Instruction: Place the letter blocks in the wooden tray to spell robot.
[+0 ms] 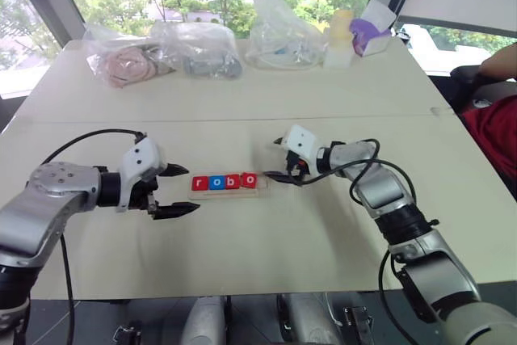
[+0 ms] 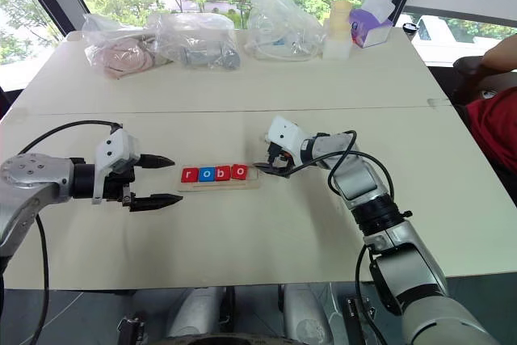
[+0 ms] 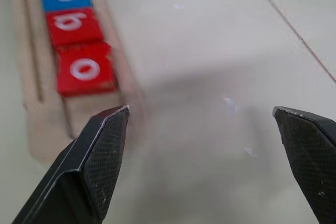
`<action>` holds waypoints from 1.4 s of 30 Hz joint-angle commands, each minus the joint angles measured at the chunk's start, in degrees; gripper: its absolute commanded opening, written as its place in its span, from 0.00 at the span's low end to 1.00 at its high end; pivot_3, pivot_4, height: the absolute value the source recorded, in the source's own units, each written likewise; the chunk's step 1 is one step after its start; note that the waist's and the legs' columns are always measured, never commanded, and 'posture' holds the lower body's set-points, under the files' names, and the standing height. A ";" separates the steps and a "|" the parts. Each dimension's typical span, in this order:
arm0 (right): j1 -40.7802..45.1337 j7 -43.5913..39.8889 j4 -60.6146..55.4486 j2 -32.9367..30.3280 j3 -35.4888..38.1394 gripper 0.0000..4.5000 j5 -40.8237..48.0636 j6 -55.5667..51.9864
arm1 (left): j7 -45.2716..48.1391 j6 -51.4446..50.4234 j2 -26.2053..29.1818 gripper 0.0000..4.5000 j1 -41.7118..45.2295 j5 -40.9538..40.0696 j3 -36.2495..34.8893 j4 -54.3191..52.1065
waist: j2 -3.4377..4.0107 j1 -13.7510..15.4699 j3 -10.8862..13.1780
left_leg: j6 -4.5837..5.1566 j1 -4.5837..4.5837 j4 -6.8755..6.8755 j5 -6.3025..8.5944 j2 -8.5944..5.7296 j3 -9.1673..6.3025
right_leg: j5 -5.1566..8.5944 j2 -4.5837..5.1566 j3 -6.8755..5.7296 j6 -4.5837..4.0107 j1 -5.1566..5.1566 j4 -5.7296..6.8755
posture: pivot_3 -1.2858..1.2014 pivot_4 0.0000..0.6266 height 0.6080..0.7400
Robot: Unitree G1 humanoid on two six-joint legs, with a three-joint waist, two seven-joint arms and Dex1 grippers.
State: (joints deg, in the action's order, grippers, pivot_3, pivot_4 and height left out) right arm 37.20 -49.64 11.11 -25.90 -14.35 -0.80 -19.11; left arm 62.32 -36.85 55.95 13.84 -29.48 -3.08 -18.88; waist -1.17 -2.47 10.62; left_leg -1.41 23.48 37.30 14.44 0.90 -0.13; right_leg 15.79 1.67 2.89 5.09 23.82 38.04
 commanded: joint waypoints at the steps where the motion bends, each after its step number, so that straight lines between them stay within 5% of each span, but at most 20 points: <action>1: -1.79 1.44 -7.75 0.89 4.19 0.99 4.27 -4.81 | -0.13 -0.36 -0.43 1.00 1.38 -1.21 -1.01 -1.47 | 0.00 0.04 0.00 | 0.00 0.00 0.00 0.00 0.00 -0.01 | 0.00 0.00 0.00 0.00 0.00 0.00 | 0.52 0.24 0.96; 19: -3.38 3.48 -5.78 1.68 -3.31 0.99 -2.19 -0.29 | -0.31 -0.72 -0.27 1.00 1.87 -1.20 -1.36 -1.82 | 0.00 -0.04 0.00 | -0.01 -0.03 0.01 0.00 0.01 -0.02 | 0.00 -0.05 0.00 0.00 -0.02 0.03 | 0.52 0.24 0.96; 42: -1.65 3.39 -0.35 5.17 -2.95 0.99 -2.08 4.73 | -1.48 -0.49 -0.48 1.00 0.84 -1.28 -1.54 -1.75 | -0.01 -0.04 0.00 | -0.01 -0.04 0.01 -0.01 0.02 -0.03 | 0.00 -0.05 0.01 0.00 -0.04 0.04 | 0.52 0.24 0.96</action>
State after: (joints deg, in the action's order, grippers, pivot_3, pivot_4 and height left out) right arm 35.04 -46.41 11.56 -21.11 -17.81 -3.24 -15.74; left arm 60.98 -37.40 55.00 14.28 -30.47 -3.13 -19.25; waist -1.17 -2.51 10.61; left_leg -1.42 23.44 37.31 14.43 0.91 -0.16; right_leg 15.79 1.62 2.90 5.08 23.78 38.07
